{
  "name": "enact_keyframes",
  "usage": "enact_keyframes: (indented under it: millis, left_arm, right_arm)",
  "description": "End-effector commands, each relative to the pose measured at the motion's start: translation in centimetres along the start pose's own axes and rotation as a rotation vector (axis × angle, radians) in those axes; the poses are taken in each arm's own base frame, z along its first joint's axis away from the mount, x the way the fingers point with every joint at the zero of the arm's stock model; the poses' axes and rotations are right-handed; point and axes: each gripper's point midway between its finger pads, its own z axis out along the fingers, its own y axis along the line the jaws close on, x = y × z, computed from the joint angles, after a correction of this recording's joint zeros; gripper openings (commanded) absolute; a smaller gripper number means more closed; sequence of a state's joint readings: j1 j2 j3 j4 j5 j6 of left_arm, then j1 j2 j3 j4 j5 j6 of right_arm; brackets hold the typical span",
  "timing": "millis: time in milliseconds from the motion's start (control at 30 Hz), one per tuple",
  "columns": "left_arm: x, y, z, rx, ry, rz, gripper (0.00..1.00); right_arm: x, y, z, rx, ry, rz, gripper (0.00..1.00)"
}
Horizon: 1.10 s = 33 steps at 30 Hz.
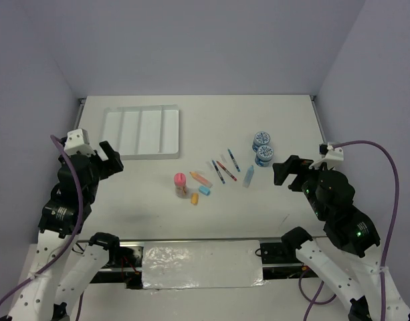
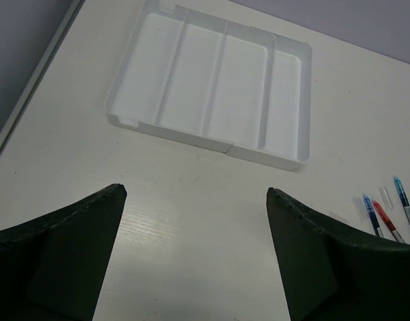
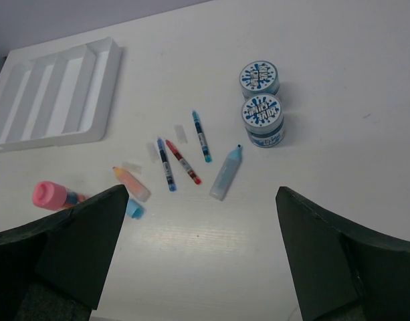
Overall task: Sort the stationery into containers
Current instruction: Pick up the stationery from the center of the board.
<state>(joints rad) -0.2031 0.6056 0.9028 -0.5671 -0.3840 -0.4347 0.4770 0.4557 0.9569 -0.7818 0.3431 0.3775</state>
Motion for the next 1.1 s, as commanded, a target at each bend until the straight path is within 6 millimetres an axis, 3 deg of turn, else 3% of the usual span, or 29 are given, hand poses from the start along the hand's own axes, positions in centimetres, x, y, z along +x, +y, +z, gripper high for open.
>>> enact_keyframes:
  millis: [0, 300, 467, 633, 733, 767, 833, 900, 933, 967, 1067]
  left_arm:
    - [-0.8, -0.6, -0.2, 0.037, -0.04, 0.012, 0.99]
    - [-1.1, -1.2, -0.4, 0.073, -0.052, 0.008, 0.99]
    - [-2.5, -3.8, -1.5, 0.217, -0.084, -0.019, 0.99]
    - [-4.3, -6.1, -3.1, 0.345, -0.142, -0.18, 0.99]
    - [-3.2, -7.3, -2.3, 0.401, -0.131, -0.252, 0.99]
    - [-0.6, -7.4, -1.2, 0.4, -0.088, -0.283, 0.99]
    - [1.4, -8.1, -0.3, 0.423, -0.06, -0.309, 0.99]
    - [4.6, -10.3, 0.1, 0.479, 0.007, -0.315, 0.99]
    - [5.4, -10.1, 1.0, 0.419, -0.002, -0.313, 0.99]
    - [7.4, -12.2, 0.0, 0.474, 0.03, -0.275, 0.99]
    - [11.1, -13.3, -0.4, 0.393, 0.026, -0.178, 0.99]
  right_arm:
    - [-1.2, 0.2, -0.7, -0.007, -0.024, 0.015, 1.0]
    - [-1.7, 0.9, -1.6, -0.08, -0.061, -0.001, 1.0]
    - [-0.5, 1.8, -1.1, -0.126, -0.012, -0.031, 1.0]
    - [0.8, 2.5, -0.5, -0.16, 0.046, -0.049, 1.0]
    - [1.3, 3.4, -0.2, -0.202, 0.064, -0.039, 1.0]
    - [1.4, 3.7, 0.0, -0.21, 0.073, -0.037, 1.0]
    - [1.5, 4.1, 0.5, -0.22, 0.074, -0.024, 1.0]
    - [2.1, 5.0, 1.0, -0.259, 0.096, -0.018, 1.0]
    - [2.3, 5.3, 1.4, -0.274, 0.099, -0.011, 1.0]
    - [2.7, 5.7, 1.8, -0.285, 0.112, -0.008, 1.0]
    - [3.4, 6.2, 2.3, -0.306, 0.138, -0.008, 1.0]
